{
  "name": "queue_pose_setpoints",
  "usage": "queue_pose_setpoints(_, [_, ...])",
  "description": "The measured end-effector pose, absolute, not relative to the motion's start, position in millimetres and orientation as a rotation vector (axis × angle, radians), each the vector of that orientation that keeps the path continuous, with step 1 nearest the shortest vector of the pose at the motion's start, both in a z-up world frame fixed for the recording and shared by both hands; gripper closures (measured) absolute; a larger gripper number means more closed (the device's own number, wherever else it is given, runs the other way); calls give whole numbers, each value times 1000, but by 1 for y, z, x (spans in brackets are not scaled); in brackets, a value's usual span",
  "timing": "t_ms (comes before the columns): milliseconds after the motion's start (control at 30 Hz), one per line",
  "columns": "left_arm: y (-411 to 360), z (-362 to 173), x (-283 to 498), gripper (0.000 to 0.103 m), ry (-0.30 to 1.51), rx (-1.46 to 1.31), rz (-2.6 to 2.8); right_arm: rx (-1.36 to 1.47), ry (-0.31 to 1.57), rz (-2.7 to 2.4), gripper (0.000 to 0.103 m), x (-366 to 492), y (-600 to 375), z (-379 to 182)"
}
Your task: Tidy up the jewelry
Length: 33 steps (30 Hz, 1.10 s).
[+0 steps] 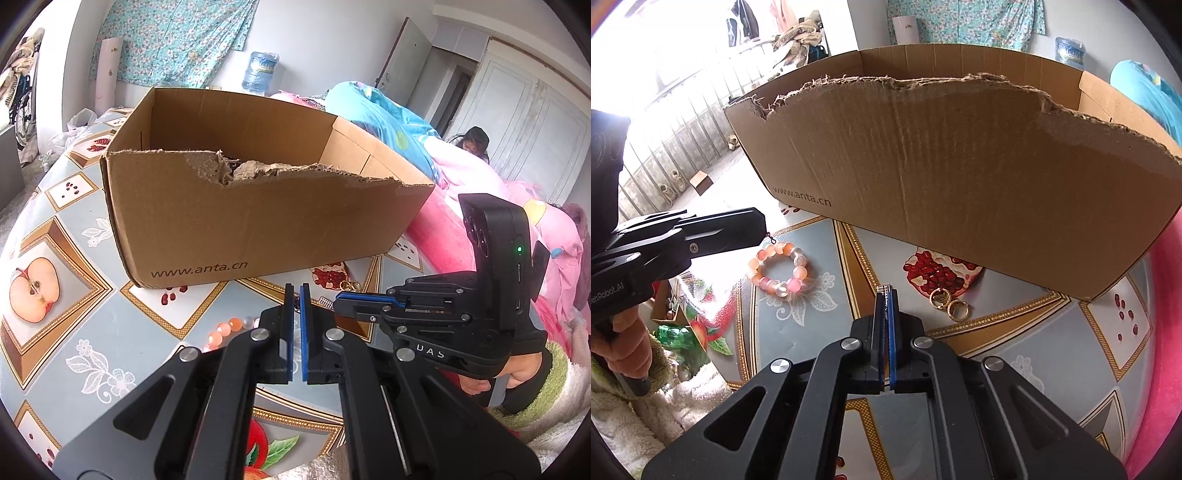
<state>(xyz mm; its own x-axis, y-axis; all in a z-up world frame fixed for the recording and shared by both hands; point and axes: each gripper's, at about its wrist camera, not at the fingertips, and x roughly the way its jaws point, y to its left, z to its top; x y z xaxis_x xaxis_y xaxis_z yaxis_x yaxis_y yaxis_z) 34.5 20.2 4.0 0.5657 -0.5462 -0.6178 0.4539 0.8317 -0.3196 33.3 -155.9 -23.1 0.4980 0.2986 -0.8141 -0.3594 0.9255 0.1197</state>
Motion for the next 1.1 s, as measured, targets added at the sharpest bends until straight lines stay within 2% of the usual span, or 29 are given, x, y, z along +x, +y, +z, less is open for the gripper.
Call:
queue_pose_setpoints(800, [22, -1, 36, 101, 780, -149, -581, -18, 973, 346, 100, 40, -162, -24])
queue_pose_setpoints(867, [22, -1, 37, 101, 780, -149, -581, 0, 976, 343, 98, 38, -162, -24])
queue_pose_setpoints(1000, [23, -2, 38, 101, 782, -155, -577, 21, 964, 332, 86, 39, -161, -23])
queue_pose_setpoints(1100, [24, -2, 40, 101, 783, -161, -573, 7, 940, 309, 86, 40, -156, -24])
